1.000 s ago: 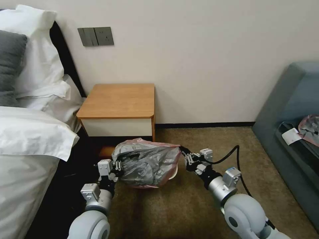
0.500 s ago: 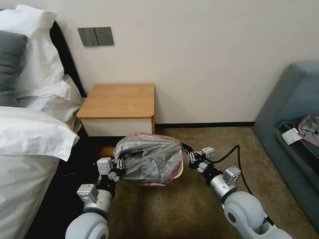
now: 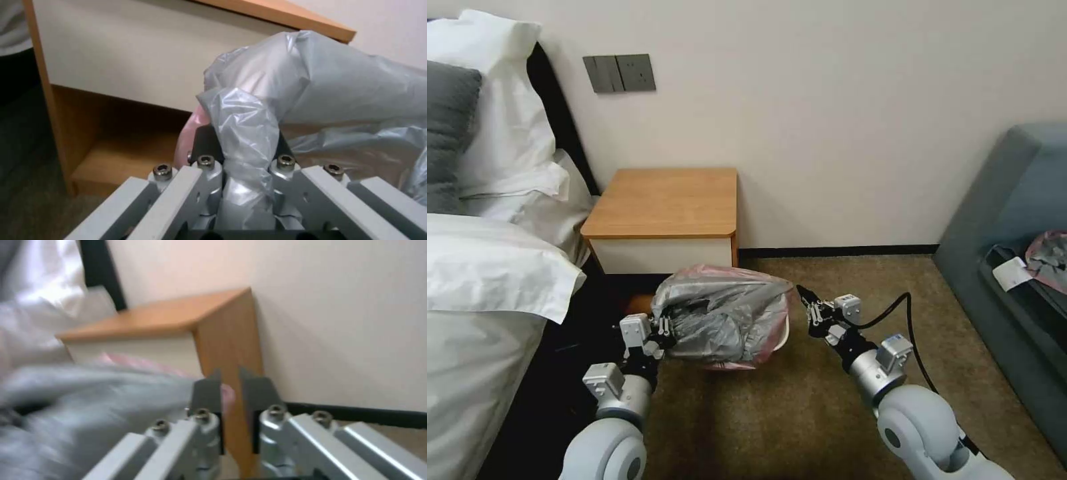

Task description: Pick up the garbage bag from the table and place it over the trash can.

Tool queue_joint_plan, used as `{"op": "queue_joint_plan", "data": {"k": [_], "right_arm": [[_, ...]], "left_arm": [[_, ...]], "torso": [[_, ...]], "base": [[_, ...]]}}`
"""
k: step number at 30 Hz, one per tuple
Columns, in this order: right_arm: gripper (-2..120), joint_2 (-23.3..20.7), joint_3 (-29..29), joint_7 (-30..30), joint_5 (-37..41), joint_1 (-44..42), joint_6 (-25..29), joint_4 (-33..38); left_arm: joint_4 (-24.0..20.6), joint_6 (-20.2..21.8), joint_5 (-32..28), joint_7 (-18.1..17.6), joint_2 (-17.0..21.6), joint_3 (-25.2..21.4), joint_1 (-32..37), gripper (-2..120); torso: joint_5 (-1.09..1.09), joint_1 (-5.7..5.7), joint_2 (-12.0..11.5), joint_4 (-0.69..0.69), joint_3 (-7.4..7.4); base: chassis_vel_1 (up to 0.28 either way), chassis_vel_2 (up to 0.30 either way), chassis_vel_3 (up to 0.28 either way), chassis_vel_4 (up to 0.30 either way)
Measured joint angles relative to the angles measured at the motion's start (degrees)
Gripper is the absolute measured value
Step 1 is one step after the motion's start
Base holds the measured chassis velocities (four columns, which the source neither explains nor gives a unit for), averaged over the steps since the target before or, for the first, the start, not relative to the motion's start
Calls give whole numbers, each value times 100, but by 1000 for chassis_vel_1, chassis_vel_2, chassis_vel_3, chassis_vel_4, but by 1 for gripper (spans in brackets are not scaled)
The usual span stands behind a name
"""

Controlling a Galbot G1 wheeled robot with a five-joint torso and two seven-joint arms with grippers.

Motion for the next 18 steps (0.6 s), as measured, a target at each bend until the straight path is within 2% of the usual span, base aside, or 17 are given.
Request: {"op": "queue_joint_plan", "data": {"k": [3, 4, 7, 8, 9, 11, 12, 15, 16, 17, 18], "right_arm": [[27, 154, 37, 225, 563, -204, -86, 413], [27, 154, 37, 225, 563, -204, -86, 413], [42, 387, 32, 747, 1414, -225, -381, 570], [42, 387, 32, 747, 1414, -225, -381, 570], [47, 472, 28, 964, 1722, -164, -528, 569], [55, 588, 29, 1274, 2134, -25, -726, 539], [55, 588, 29, 1274, 2134, -25, -726, 539], [71, 847, 36, 1531, 2608, 283, -1028, 364], [84, 1150, 42, 1551, 2650, 479, -1211, 93], [90, 1251, 42, 1556, 2651, 548, -1232, -27], [90, 1251, 42, 1556, 2651, 548, -1232, -27]], "left_arm": [[29, 0, -98, 0, -30, -34, -42, 9], [29, 0, -98, 0, -30, -34, -42, 9], [16, -10, -228, 0, -71, -57, -51, 9], [16, -10, -228, 0, -71, -57, -51, 9], [7, -19, -247, 0, -85, -64, -50, 9], [-9, -28, -258, 0, -101, -70, -42, 9], [-9, -28, -258, 0, -101, -70, -42, 9], [-27, -37, -265, -6, -114, -70, -18, 9], [-53, -42, -265, -16, -124, -59, -25, 9], [-63, -41, -265, -17, -126, -47, -30, 9], [-63, -41, -265, -17, -126, -47, -30, 9]], "torso": [[-1, 0, 0, 0, 0], [-1, 0, 0, 0, 0], [-1, 0, 0, 0, 0], [-1, 0, 0, 0, 0], [1, 0, 0, 0, 0], [0, 0, 0, 0, 0], [0, 0, 0, 0, 0], [1, 0, 0, 1, 0], [0, 0, 0, 0, 0], [0, 0, 0, 1, 0], [0, 0, 0, 1, 0]], "base": [[0, 0, 0, 0], [0, 0, 0, 0], [0, 0, 0, 0], [0, 0, 0, 0], [0, 0, 0, 0], [0, 0, 0, 0], [0, 0, 0, 0], [0, 0, 0, 0], [0, 0, 0, 0], [0, 0, 0, 0], [0, 0, 0, 0]]}}
